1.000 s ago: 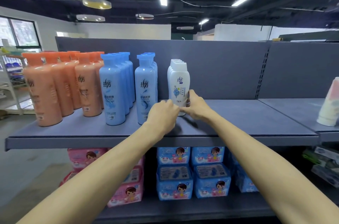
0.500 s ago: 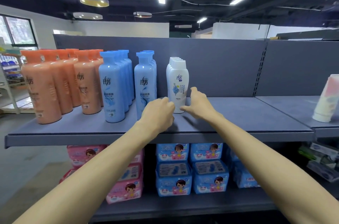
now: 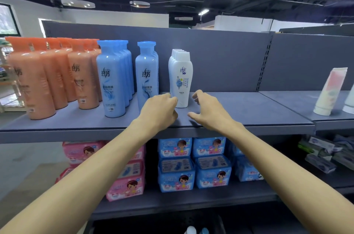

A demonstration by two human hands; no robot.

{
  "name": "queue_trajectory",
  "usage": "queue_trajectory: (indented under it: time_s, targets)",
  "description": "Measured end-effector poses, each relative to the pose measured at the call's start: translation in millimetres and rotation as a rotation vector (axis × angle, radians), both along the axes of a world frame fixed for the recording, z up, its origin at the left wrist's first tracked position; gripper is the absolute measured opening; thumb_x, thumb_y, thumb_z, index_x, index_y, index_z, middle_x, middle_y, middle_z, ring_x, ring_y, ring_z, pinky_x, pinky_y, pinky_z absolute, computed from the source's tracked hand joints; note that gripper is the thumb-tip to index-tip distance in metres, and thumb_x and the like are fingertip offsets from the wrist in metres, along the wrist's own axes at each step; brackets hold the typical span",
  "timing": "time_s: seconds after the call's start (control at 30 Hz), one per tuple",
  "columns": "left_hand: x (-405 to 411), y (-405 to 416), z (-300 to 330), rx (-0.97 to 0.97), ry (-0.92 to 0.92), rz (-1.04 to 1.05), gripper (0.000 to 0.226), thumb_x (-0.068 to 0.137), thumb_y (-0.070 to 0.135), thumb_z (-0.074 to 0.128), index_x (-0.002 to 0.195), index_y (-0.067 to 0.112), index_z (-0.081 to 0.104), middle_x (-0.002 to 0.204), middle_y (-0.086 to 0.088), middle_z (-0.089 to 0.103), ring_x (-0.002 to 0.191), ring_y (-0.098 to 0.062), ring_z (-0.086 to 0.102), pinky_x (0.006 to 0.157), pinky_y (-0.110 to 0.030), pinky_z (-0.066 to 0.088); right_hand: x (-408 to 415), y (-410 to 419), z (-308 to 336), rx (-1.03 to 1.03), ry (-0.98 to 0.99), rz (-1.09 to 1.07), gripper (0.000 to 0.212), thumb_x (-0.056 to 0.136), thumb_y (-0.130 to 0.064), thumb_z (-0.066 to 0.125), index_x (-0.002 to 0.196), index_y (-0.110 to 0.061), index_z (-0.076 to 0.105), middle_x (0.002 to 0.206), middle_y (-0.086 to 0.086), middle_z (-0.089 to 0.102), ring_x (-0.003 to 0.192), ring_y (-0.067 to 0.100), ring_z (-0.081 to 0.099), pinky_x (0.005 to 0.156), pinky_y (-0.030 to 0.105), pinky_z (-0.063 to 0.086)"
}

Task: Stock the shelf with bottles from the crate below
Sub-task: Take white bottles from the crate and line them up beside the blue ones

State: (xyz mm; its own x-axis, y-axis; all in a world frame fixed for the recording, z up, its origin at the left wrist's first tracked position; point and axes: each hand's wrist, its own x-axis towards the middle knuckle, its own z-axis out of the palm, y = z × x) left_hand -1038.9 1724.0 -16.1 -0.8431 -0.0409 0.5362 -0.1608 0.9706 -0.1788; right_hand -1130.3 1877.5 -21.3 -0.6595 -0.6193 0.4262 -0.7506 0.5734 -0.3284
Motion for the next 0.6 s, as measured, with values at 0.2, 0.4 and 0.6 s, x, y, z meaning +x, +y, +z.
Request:
queue_trajectory:
  time_s: [0.2,0.4,0.6]
  targets:
    - [14,2,-24,-0.063,0.142,-0.103,0.013,0.083,0.022,0.057,0.087,0.009,0.056,0.077,-0.005,0.054,0.069,-0.028,0.052,0.047,-0.031,0.031,38,18,-13,0.03,0.159,0.057,0.042,0.088,-0.031,0.067,0.123,-0.018,0.048,0.113,0.004,0.06,0.101,0.025,0.06,0.084,0.043,0.052]
    - [38,29,-45,-0.054,0.334,-0.278,0.009,0.076,0.02,0.058,0.078,0.012,0.057,0.071,-0.002,0.052,0.064,-0.023,0.049,0.045,-0.031,0.034,56,42,-36,0.054,0.184,0.039,0.028,0.089,-0.035,0.066,0.106,-0.019,0.052,0.101,-0.001,0.057,0.09,0.021,0.059,0.078,0.04,0.051]
    - [47,45,-133,0.04,0.102,-0.272,0.015,0.072,0.024,0.065,0.08,0.015,0.057,0.071,0.002,0.052,0.063,-0.022,0.051,0.047,-0.028,0.031,65,65,-116,0.177,-0.062,-0.025,0.03,0.086,-0.04,0.068,0.107,-0.026,0.052,0.102,-0.008,0.058,0.095,0.017,0.059,0.081,0.037,0.051]
